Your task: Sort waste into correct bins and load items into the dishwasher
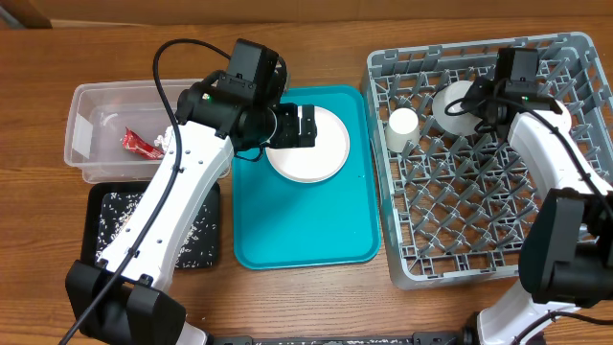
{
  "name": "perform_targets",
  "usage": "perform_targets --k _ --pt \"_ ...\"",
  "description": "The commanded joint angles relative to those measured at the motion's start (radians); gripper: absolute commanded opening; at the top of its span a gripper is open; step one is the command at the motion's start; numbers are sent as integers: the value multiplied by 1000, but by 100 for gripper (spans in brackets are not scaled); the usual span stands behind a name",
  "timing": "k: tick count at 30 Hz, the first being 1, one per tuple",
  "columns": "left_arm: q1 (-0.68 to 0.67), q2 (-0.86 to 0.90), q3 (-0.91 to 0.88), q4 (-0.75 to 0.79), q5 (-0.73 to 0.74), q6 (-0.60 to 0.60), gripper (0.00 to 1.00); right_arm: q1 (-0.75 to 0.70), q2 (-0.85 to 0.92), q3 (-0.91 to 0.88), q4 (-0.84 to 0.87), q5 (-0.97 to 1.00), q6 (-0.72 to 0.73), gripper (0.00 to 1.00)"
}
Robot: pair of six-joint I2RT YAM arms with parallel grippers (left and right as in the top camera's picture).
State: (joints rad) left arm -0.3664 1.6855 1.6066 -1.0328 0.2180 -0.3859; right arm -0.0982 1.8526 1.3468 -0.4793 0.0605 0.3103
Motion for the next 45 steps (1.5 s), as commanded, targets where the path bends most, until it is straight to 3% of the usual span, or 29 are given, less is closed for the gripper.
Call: perform_targets --k 1,6,10,22,37,45 --pt "-2 -23 25 -3 14 8 100 3 -90 59 -13 -189 -2 16" --pt "-2 -23 25 -3 14 8 100 17 -205 69 -34 -484 5 16" --pt "-2 -23 25 -3 14 8 100 66 -257 69 -82 -563 5 17" --pt "44 -27 27 -14 42 -11 100 363 -257 68 -137 -512 5 23" --pt "489 -37 27 -146 185 -10 100 675 -209 68 -97 -296 -3 33" --pt "516 -37 27 -150 194 -10 100 773 -80 68 -41 -296 -162 42"
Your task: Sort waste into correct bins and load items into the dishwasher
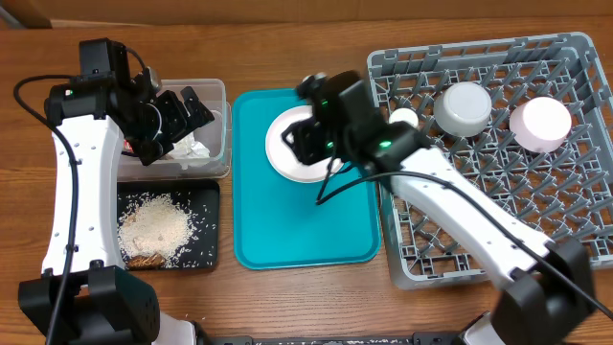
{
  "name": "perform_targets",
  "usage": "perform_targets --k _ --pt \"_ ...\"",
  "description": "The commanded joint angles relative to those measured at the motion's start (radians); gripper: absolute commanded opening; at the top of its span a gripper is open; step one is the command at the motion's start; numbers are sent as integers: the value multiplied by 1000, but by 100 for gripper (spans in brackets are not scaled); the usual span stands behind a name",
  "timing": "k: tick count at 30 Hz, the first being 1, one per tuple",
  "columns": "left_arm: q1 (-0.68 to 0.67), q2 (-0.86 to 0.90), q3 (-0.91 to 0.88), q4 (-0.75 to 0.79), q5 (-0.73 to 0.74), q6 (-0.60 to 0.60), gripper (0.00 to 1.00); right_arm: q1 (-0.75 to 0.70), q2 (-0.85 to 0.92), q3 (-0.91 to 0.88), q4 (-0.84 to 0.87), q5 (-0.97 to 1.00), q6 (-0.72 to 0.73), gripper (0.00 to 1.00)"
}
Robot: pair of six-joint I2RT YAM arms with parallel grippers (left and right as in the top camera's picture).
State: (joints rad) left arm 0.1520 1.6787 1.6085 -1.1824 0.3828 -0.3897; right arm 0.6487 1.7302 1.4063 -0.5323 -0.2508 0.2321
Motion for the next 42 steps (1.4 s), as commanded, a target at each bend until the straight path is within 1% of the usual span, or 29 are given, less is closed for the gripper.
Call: perform_targets --k 1,5,15,21,34,42 --pt "-2 -30 25 0 29 -6 100 35 58 8 13 16 -100 42" --pt "-2 -30 25 1 29 -6 100 58 119 8 12 44 -137 44" --pt "-2 -30 25 2 28 -7 100 59 163 7 14 54 -136 45" --pt "-2 -30 25 5 26 -7 100 59 200 7 24 105 -136 45" --pt "-2 -30 25 5 26 -7 100 58 278 7 70 146 -135 45" --pt "-2 -30 25 5 26 -6 100 58 327 7 135 145 -127 45"
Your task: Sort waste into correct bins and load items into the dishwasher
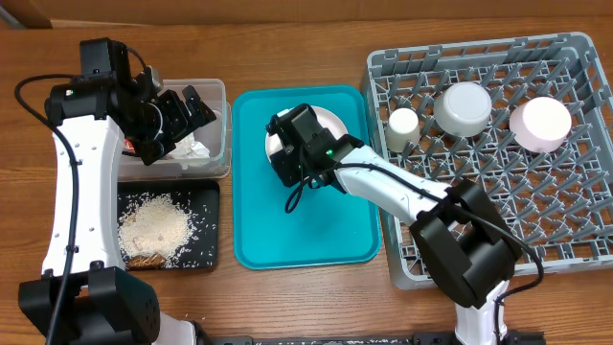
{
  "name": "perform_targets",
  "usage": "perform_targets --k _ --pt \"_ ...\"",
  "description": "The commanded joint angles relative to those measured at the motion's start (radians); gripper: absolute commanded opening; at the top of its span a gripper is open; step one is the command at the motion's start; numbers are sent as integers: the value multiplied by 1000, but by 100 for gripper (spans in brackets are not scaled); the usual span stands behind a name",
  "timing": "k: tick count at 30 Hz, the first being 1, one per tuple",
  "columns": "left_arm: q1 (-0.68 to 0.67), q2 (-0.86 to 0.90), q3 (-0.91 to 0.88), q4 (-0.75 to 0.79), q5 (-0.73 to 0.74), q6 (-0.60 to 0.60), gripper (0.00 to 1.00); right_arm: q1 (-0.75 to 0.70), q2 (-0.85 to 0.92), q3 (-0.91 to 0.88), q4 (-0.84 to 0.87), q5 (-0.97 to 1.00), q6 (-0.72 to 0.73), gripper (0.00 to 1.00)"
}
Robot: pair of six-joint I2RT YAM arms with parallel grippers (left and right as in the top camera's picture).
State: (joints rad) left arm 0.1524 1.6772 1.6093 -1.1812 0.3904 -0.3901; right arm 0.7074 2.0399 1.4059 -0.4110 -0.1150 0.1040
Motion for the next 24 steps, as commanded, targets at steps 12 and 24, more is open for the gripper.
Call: perform_targets --k 12,24 --pt "-2 -28 24 4 18 -6 100 -2 35 7 89 33 51 30" --pt "-2 -28 24 4 18 -6 100 -2 50 7 88 118 115 4"
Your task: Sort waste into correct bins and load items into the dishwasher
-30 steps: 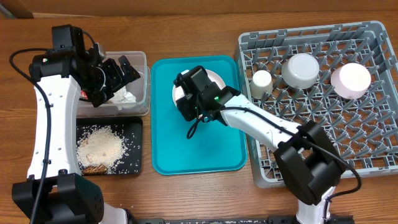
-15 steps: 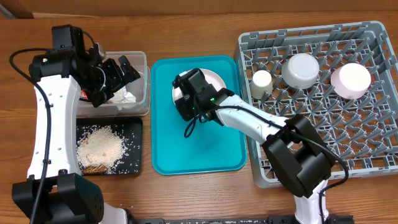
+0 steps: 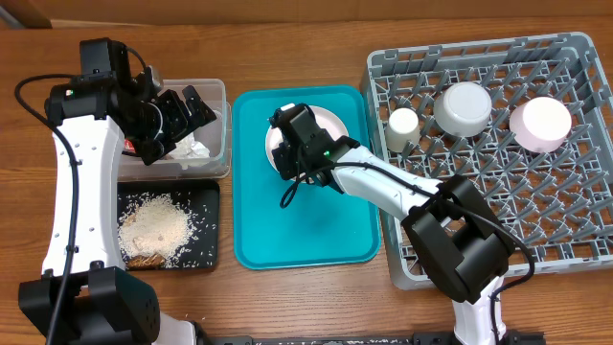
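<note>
A white plate [image 3: 328, 125] lies at the far end of the teal tray [image 3: 306, 225]. My right gripper [image 3: 286, 158] is low over the plate's left rim; its body hides its fingers, so their state does not show. My left gripper [image 3: 185, 107] hangs open over the clear bin [image 3: 218, 144], which holds crumpled white paper [image 3: 196, 149] and a red wrapper [image 3: 127, 146]. The grey dish rack [image 3: 479, 211] on the right holds a white cup [image 3: 403, 127] and two white bowls [image 3: 464, 107], [image 3: 541, 123].
A black tray [image 3: 201, 192] with a heap of rice [image 3: 153, 230] sits in front of the clear bin. My right arm stretches from the rack's front edge across the teal tray. Bare wooden table [image 3: 287, 307] runs along the front.
My right gripper has shifted slightly farther onto the plate's left rim. The left arm, the bins and the rack's contents look unchanged.
First my left gripper was at the plate on the teal tray and my right gripper at a bowl in the rack. Then the left hung open over the clear bin, rice lay on the black tray, a second bowl stood in the rack, and the right stayed at the plate.
</note>
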{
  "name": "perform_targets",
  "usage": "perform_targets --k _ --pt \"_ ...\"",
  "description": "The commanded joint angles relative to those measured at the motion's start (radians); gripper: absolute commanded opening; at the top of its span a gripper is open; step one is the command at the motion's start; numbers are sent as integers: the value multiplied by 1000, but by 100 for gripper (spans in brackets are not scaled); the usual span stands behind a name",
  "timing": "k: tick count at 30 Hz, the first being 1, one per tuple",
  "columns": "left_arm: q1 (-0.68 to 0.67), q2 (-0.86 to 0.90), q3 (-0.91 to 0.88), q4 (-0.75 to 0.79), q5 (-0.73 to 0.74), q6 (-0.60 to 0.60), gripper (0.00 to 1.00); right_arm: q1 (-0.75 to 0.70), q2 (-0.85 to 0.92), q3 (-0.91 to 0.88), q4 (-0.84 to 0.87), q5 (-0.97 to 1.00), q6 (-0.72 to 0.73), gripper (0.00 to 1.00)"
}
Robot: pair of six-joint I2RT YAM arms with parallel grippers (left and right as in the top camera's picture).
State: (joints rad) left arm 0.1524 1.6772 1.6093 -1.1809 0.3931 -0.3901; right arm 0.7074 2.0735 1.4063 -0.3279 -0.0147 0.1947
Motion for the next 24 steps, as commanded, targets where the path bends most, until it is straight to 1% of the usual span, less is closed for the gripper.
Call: perform_targets --k 1,6,24 --pt "-2 -28 24 3 15 -6 100 -2 16 7 3 12 24 4" --pt "-2 -28 24 3 15 -6 100 0 16 7 -27 -47 31 4" --pt "-2 -28 24 3 15 -6 100 0 16 3 -85 -47 46 4"
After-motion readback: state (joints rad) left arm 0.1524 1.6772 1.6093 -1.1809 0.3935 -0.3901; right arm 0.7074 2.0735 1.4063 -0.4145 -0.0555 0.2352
